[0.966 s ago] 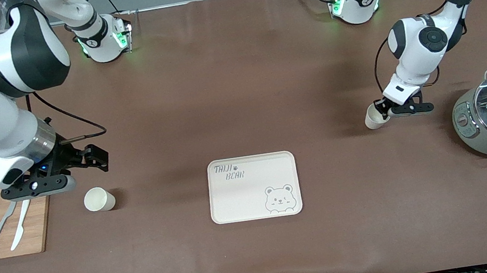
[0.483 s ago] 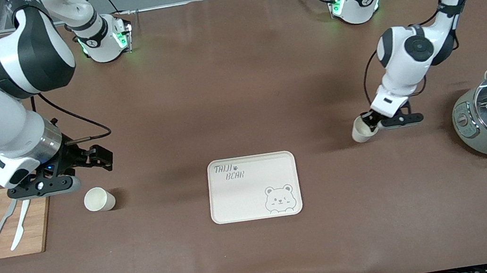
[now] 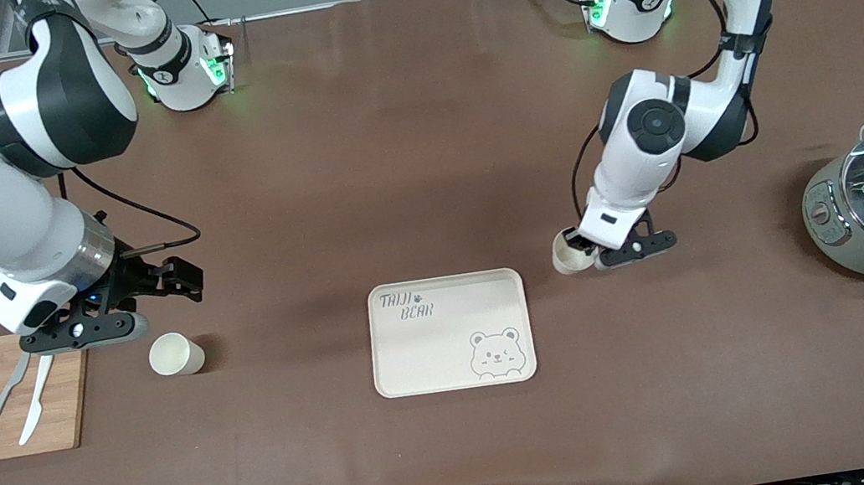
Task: Place white IKEA cup upright on tray with both arms
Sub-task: 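Carry the cup onto the tray with the left gripper while the right gripper grasps, then open the left gripper and withdraw while the right gripper lifts its cup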
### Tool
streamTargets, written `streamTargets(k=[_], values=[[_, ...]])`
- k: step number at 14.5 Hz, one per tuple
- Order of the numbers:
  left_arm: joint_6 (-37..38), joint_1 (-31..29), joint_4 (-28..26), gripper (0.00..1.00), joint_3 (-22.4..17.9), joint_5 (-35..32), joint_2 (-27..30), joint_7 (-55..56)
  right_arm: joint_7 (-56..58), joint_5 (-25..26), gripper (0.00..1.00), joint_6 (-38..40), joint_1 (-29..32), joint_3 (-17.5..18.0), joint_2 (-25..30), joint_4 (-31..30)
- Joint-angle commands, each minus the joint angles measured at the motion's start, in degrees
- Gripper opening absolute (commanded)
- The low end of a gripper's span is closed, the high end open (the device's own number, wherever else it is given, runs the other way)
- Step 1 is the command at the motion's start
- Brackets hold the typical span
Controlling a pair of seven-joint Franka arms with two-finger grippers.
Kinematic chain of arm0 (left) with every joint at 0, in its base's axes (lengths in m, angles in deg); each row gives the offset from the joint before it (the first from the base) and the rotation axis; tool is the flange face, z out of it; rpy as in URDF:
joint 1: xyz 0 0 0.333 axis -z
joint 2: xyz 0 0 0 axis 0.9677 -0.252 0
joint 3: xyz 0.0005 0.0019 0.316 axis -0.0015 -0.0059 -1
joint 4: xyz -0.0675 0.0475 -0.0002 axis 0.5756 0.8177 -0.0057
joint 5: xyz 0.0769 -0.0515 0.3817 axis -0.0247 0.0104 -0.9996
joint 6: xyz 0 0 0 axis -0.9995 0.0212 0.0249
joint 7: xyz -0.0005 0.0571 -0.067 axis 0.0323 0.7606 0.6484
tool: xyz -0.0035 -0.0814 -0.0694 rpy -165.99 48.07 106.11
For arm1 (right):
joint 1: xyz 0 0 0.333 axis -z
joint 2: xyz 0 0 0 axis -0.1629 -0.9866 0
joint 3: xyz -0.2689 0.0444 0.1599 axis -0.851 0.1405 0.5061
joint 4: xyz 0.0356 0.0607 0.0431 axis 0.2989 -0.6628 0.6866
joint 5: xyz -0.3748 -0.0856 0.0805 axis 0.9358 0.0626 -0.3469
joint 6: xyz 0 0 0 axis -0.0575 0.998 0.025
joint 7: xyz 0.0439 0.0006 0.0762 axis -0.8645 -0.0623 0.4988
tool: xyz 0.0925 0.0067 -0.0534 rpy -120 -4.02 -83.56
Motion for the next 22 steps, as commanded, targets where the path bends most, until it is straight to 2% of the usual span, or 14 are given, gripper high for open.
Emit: streamTargets(k=[1, 3, 5, 7, 11, 15, 19, 22], values=[[6.05, 2.23, 10.68, 0.0, -0.54, -1.13, -5.83, 5.53, -1.3, 0.3, 1.0, -0.79, -1.2, -0.36, -0.77, 0.4], [8.88, 3.72, 16.05, 0.0, -0.54, -1.13, -9.17, 8.26, -4.61, 0.13, 1.0, -2.1, -1.81, -0.36, -2.53, 0.4], [8.98, 4.78, 19.23, 0.0, -0.63, -1.22, -11.63, 10.55, -8.76, 0.48, 1.0, -5.17, -2.78, -0.36, -4.2, -0.2], [9.06, 5.92, 21.52, 0.0, -0.72, -1.39, -14.18, 12.05, -8.07, 0.66, 1.0, -11.92, -1.73, -0.44, -4.82, -3.79], [9.06, 7.07, 26.26, 0.0, -0.89, -1.39, -18.49, 13.72, 11.93, 0.92, 1.0, -16.25, 5.11, -0.62, -5.52, -4.52], [9.06, 8.13, 27.5, 0.0, -1.16, -1.39, -20.43, 14.07, 25.04, 0.13, 1.0, -20.38, 11.8, -0.53, -9.2, -3.82], [8.54, 11.28, 29.52, 0.0, -4.22, -1.39, -24.03, 14.95, 26.03, 1.01, 1.0, -21.01, 14.71, -0.53, -16.58, -1.88], [8.45, 11.99, 29.61, 0.0, -5.11, -1.39, -24.21, 15.48, 26.21, 0.48, 1.0, -19.08, 15.06, -0.53, -18.44, -2.49]])
